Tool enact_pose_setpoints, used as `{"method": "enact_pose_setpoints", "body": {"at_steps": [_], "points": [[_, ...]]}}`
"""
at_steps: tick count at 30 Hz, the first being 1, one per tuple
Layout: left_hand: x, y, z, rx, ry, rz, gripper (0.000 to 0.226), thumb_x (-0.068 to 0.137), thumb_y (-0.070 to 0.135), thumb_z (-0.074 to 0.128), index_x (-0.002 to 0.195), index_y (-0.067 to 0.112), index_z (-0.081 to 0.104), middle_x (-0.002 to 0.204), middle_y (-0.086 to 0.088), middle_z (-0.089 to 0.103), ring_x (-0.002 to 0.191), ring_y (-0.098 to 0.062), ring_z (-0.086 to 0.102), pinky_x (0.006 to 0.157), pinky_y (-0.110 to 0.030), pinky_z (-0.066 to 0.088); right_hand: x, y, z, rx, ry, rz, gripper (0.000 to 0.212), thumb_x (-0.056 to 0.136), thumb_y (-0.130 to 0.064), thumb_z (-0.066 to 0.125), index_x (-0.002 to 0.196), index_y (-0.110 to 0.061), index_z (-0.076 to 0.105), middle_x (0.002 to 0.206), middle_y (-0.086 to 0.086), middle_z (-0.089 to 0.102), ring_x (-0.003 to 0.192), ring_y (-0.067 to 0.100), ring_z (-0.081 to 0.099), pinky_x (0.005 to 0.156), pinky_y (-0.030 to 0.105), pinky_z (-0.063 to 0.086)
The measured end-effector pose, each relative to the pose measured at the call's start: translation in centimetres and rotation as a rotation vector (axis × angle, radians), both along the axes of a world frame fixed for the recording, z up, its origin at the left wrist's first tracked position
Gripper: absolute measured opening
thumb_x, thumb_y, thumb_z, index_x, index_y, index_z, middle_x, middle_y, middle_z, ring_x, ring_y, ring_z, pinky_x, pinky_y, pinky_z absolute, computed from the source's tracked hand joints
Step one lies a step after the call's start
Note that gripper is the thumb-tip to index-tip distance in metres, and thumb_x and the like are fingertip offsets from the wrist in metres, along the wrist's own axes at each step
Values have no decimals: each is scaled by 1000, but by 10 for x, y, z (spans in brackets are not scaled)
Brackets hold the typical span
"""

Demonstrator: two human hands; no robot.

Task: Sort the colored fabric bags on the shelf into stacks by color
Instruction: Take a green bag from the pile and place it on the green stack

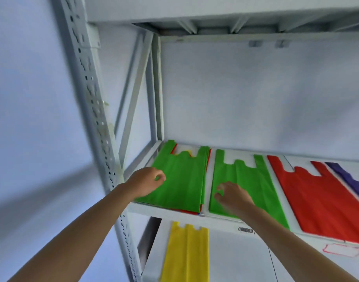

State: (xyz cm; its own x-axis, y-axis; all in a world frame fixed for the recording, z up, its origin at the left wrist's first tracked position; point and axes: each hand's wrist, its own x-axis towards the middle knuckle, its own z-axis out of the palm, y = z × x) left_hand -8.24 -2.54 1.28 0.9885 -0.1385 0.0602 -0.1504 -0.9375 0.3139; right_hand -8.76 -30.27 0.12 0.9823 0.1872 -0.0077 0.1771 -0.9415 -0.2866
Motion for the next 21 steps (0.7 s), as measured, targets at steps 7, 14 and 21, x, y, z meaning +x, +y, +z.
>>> {"method": "enact_pose_setpoints", "body": {"at_steps": [7,14,21], "points": [[77,26,5,15,39,76,31,98,35,45,115,18,64,114,-4,70,95,-26,70,84,-38,56,76,37,-15,66,105,-96,37,95,-34,46,123,-10,56,122,5,61,102,17,62,87,30,54],[129,33,-14,40,71,106,32,99,33,45,116,12,63,104,-9,70,60,-12,56,63,-25,42,121,65,-56,107,220,-217,47,96,-38,46,130,-7,46,133,9,52,109,19,59,90,30,53],[160,46,-38,97,60,144,32,96,39,49,114,17,64,62,9,58,41,-5,42,53,-21,42,147,88,-82,232,207,-394,42,86,-20,65,122,-4,50,124,12,53,104,22,59,91,33,53]]}}
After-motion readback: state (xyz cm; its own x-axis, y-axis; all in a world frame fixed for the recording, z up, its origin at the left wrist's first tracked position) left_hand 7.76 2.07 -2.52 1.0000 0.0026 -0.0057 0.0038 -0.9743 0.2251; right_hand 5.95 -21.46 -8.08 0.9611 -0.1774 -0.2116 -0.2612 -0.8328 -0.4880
